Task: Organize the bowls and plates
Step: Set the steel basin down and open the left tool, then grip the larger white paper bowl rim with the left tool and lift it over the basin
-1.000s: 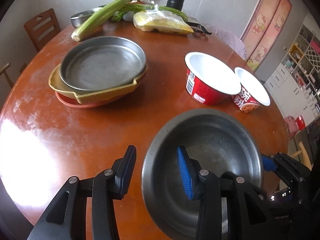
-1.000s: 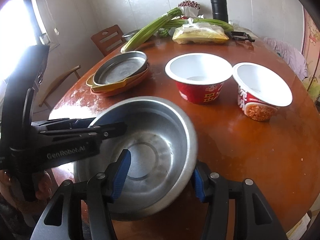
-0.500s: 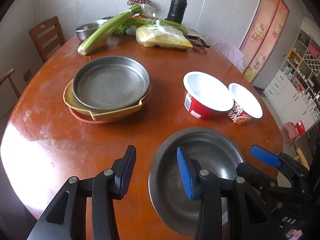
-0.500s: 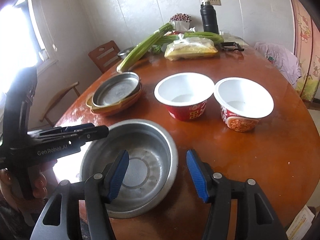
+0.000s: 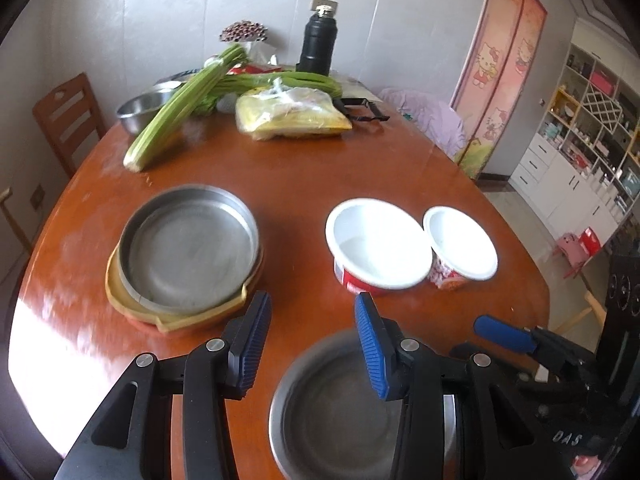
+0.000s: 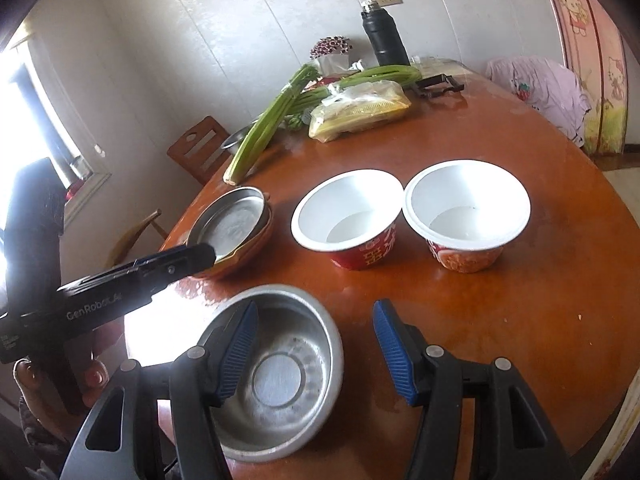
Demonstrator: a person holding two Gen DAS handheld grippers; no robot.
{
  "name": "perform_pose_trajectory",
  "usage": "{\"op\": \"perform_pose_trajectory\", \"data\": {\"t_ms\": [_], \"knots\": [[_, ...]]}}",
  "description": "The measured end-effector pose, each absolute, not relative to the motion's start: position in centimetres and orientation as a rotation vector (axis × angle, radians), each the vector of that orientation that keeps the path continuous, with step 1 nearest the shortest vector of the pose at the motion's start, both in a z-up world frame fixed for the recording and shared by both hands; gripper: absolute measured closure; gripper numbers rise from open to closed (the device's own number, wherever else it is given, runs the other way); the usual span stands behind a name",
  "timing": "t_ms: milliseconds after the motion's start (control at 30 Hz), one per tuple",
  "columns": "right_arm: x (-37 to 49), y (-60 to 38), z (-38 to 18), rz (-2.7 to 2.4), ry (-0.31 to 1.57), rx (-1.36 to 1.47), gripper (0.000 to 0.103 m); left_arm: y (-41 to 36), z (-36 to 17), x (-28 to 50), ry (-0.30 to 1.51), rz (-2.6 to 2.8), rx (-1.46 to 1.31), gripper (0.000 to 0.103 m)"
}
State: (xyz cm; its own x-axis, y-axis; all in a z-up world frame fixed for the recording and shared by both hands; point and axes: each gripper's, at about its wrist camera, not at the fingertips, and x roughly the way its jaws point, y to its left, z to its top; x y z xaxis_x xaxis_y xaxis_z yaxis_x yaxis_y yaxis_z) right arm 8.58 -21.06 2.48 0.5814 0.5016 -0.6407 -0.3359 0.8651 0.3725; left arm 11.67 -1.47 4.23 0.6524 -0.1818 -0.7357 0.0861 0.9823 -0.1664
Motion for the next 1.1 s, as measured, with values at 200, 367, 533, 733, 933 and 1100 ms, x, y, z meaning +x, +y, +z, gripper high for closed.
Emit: {"op": "perform_pose_trajectory", "data": {"t_ms": [200,367,533,733,933,1100], "knots": [[11.2,-20.2,2.1,0.463,0.838,0.231,0.043,-2.3,4.0,15.4,0.856,-0.174,-0.098,0.058],[13.3,-19.7,1.4,0.439,0.866,0.24,0.043,-2.8,3.4,18.2,0.892,-0.185,-0.076,0.058],[14.8,-19.4,1.1,0.412,0.866,0.237,0.043,-3.9,2.4,20.9,0.946,-0.208,-0.027,0.058],[16.4,-18.9,0.5,0.392,0.883,0.228,0.043,-4.5,1.1,23.7,1.005,-0.216,0.0,0.058],[17.2,-18.6,0.1,0.392,0.891,0.214,0.043,-4.7,-0.2,25.3,1.056,-0.23,-0.035,0.058],[17.7,-18.3,0.0,0.399,0.881,0.201,0.043,-5.2,-1.3,25.8,1.079,-0.237,-0.033,0.059]]}}
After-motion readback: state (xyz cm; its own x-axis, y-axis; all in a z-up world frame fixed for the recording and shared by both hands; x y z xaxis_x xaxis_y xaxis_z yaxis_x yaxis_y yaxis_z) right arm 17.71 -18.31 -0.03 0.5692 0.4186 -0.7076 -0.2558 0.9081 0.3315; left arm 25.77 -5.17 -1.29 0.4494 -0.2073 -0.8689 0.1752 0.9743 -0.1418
